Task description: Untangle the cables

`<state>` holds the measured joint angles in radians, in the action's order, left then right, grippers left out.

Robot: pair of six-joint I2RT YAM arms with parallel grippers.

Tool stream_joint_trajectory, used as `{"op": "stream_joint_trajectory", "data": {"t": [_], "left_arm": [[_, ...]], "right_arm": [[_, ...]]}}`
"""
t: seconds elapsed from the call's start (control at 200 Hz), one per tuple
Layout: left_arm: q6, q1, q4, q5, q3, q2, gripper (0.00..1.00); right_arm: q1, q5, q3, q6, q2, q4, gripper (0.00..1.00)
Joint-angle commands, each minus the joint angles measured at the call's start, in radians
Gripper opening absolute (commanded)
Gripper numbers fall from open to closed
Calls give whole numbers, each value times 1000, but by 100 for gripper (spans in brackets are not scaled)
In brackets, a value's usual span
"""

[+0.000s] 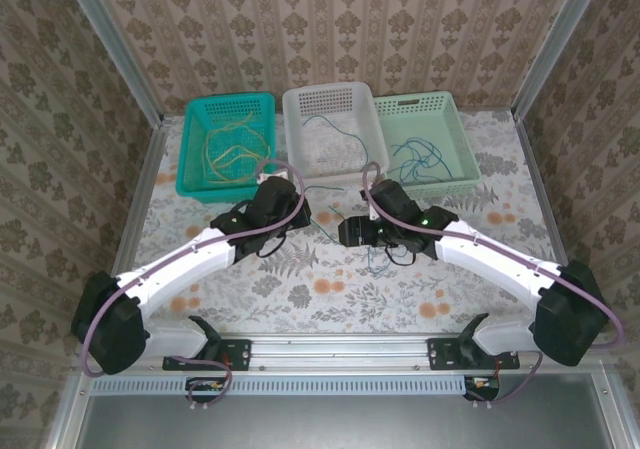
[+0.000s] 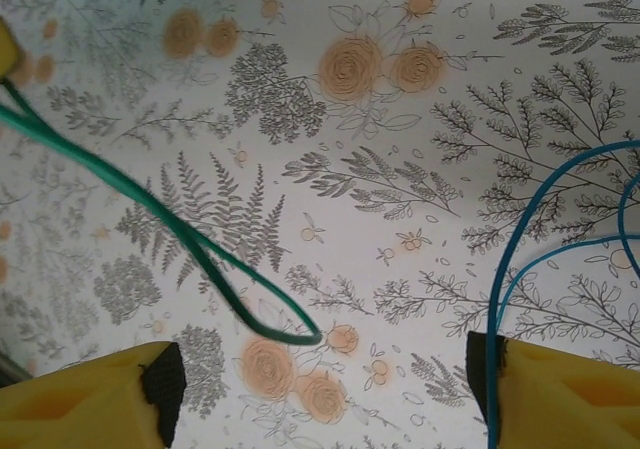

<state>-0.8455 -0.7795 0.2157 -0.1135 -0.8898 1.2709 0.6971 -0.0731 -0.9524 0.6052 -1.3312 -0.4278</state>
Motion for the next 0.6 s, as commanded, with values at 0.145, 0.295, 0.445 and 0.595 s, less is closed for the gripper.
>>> {"op": "stream_joint_trajectory", "data": {"t": [0.145,0.295,0.445,0.595], "left_arm": [[-27,-13,-19,-20,-33,-2,0],[-40,-13,-31,-21,-18,-8,0],[-73,-13,-83,-39,24,-36,0],[-132,-13,-169,-75,102,-83,0]], "right_arm": [[17,100,-37,55,-36,58,53],[20,79,-21,90,-41,117,28],[14,53,60,188,-11,257,4],[-2,45,160,326,35,404,0]]}}
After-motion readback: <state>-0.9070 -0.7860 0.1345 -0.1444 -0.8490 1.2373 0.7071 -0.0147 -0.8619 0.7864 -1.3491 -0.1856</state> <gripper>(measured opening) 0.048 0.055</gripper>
